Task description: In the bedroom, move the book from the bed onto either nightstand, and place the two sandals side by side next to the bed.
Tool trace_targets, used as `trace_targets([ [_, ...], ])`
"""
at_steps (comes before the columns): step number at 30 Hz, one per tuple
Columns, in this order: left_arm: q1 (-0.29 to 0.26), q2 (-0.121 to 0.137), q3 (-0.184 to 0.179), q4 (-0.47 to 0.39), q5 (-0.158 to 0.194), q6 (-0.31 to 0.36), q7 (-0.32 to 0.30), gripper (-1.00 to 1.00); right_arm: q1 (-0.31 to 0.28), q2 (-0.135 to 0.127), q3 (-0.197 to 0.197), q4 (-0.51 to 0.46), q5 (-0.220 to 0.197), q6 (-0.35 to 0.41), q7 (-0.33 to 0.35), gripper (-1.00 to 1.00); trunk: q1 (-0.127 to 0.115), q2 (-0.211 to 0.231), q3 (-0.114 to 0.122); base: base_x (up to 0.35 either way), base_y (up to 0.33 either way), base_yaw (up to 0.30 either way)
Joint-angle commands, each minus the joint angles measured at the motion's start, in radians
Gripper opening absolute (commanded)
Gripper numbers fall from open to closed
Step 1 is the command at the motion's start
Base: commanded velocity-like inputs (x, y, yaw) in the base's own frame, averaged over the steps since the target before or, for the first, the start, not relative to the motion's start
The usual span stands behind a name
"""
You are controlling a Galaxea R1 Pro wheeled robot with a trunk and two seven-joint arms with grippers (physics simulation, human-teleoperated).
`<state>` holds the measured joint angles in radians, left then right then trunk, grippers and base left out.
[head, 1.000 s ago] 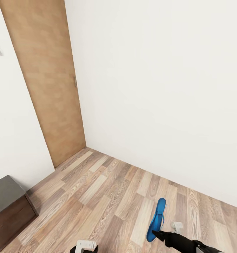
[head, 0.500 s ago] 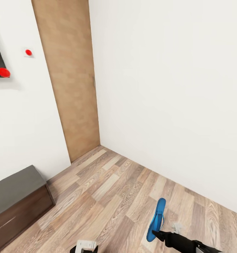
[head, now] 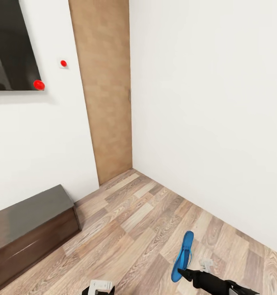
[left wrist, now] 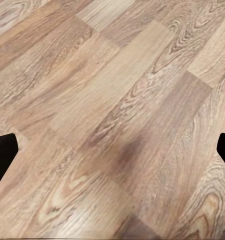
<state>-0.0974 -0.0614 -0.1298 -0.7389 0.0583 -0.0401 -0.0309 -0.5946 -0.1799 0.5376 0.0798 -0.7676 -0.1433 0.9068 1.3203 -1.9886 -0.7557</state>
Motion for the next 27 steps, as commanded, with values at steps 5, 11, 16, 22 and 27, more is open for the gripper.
trace_targets([
  [5, -0.001, 0.0, -0.001, 0.001, 0.006, -0.003, -0.003, 1.0, -0.002, 0.0, 0.007, 0.003, -0.007, -0.007, 0.004, -1.0, 0.0, 0.0, -0.001, 0.0, 0.0, 0.273],
  [11, -0.001, 0.0, -0.001, 0.001, 0.006, -0.003, -0.003, 1.0, -0.001, 0.0, 0.007, 0.003, -0.007, -0.007, 0.004, -1.0, 0.0, 0.0, -0.001, 0.0, 0.0, 0.278],
  [16, -0.001, 0.0, -0.001, 0.001, 0.006, -0.003, -0.003, 1.0, -0.001, 0.0, 0.007, 0.003, -0.007, -0.007, 0.004, -1.0, 0.0, 0.0, -0.001, 0.0, 0.0, 0.281],
  [22, -0.001, 0.0, -0.001, 0.001, 0.006, -0.003, -0.003, 1.0, -0.001, 0.0, 0.007, 0.003, -0.007, -0.007, 0.004, -1.0, 0.0, 0.0, -0.001, 0.0, 0.0, 0.281],
  [27, -0.001, 0.0, -0.001, 0.001, 0.006, -0.003, -0.003, 1.0, -0.002, 0.0, 0.007, 0.003, -0.007, -0.007, 0.004, -1.0, 0.0, 0.0, -0.001, 0.0, 0.0, 0.282],
])
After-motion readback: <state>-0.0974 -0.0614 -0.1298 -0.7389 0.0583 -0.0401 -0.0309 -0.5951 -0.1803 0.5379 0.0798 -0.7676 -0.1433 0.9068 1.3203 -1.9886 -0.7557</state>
